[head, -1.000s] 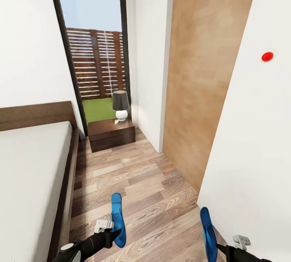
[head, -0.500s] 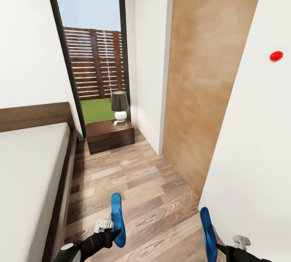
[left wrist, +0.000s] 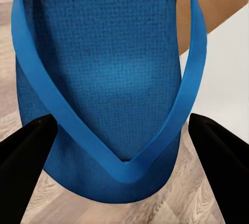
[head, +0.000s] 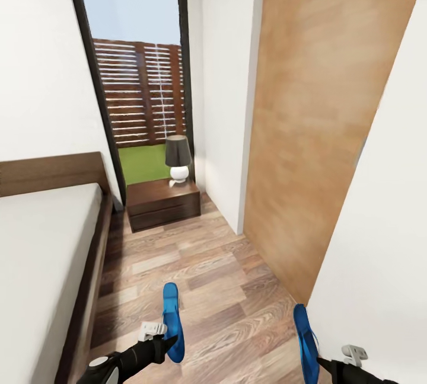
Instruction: In the bedroom, move the book from the bed onto either nightstand, and place the two sandals side by side next to the bed.
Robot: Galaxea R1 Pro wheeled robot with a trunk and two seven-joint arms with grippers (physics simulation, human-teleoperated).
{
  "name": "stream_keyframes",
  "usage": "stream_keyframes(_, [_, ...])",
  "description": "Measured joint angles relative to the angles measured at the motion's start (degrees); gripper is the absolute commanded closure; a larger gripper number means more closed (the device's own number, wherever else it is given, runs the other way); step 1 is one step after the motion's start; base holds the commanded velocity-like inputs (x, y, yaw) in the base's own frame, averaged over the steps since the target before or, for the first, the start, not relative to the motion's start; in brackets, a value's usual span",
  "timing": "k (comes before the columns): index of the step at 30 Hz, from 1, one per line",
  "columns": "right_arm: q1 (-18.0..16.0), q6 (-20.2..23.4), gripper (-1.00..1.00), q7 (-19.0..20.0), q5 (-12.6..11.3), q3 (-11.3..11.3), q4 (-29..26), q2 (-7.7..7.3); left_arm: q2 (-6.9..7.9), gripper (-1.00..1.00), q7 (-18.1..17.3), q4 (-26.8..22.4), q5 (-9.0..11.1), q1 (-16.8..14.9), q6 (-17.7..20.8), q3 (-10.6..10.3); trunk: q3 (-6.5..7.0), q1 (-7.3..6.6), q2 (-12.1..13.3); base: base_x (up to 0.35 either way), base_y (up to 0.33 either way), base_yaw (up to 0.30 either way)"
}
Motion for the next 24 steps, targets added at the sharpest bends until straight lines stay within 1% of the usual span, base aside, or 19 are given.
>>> stream_keyframes(4, [0.01, 0.01, 1.00, 0.01, -0.01, 0.03, -0.01, -0.01, 0.00, 1.00, 0.00, 0.02, 0.01, -0.01, 0.00, -0.01, 0.00, 0.00, 0.00, 0.278, 0.000, 0.108])
stream_keyframes(22, [0.02, 0.00, 1.00, -0.01, 0.02, 0.05, -0.01, -0.01, -0.01, 1.00, 0.00, 0.02, 0.04, -0.02, 0.00, 0.07, 0.00, -0.01, 0.00, 0.312, 0.000, 0.005])
stream_keyframes(24, [0.01, 0.00, 1.00, -0.06, 0.05, 0.06, 0.00, 0.00, 0.00, 1.00, 0.00, 0.01, 0.05, 0.00, 0.00, 0.08, 0.00, -0.01, 0.00, 0.314, 0.000, 0.161])
